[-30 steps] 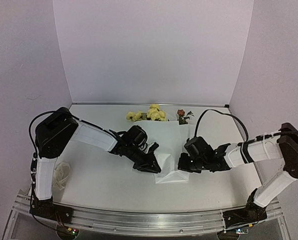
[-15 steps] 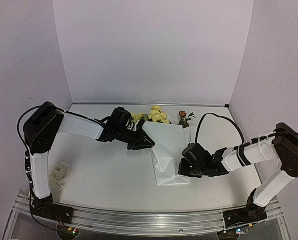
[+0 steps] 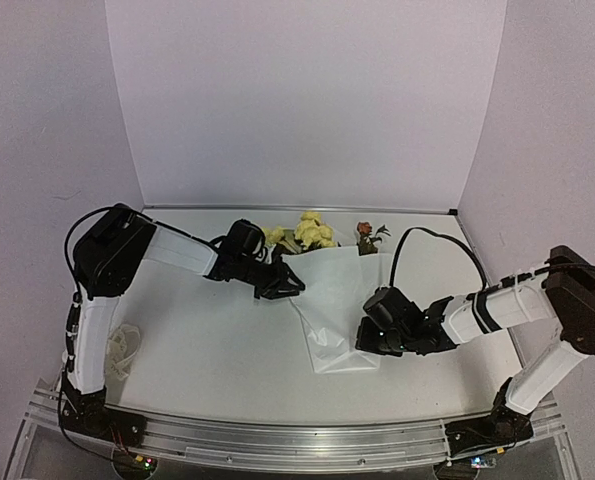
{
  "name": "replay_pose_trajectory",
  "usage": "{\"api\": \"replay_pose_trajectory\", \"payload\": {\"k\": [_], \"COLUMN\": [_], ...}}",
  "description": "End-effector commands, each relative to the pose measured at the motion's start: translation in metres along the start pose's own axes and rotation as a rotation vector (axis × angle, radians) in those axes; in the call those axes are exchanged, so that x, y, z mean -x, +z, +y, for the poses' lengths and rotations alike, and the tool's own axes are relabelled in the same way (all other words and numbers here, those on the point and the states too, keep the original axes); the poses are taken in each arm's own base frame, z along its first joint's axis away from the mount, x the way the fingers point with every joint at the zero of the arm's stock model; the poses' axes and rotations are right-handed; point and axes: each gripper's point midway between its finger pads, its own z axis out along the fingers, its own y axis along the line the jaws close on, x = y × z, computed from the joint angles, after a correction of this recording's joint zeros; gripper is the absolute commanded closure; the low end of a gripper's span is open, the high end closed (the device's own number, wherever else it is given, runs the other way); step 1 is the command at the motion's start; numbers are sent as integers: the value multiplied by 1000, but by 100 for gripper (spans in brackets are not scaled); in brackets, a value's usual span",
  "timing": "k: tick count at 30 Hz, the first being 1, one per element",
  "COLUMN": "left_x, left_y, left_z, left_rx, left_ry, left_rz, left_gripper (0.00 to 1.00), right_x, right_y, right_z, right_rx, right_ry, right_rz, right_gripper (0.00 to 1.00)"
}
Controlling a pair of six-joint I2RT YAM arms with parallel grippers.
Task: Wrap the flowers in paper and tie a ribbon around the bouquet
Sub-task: Fold the wrapping paper along the fold line into a two-thirds folded shape, then adjust the 2/3-folded wrapping paper with the folded bouquet.
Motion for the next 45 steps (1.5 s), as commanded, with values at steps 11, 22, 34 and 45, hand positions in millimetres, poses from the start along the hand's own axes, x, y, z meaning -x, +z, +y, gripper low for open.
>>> {"api": "replay_pose_trajectory", "payload": {"k": [11, 22, 34, 45], "left_x": [79, 118, 147, 135], "left_y": [-83, -91, -77, -51], "left_z": [7, 34, 44, 49], "left_rx": [130, 110, 88, 136], "left_ry": [16, -140, -364, -356], "left_rz": [-282, -381, -368, -269], "left_gripper": [67, 45, 40, 55], "right_x": [-11, -19, -24, -21], "right_y": [-3, 0, 4, 3], "right_z": [23, 21, 21, 27], "right_rx": [34, 26, 17, 25], "right_ry": [-122, -128, -138, -157], "right_rz": [75, 100, 111, 99], "right_gripper": [100, 100, 100, 100]}}
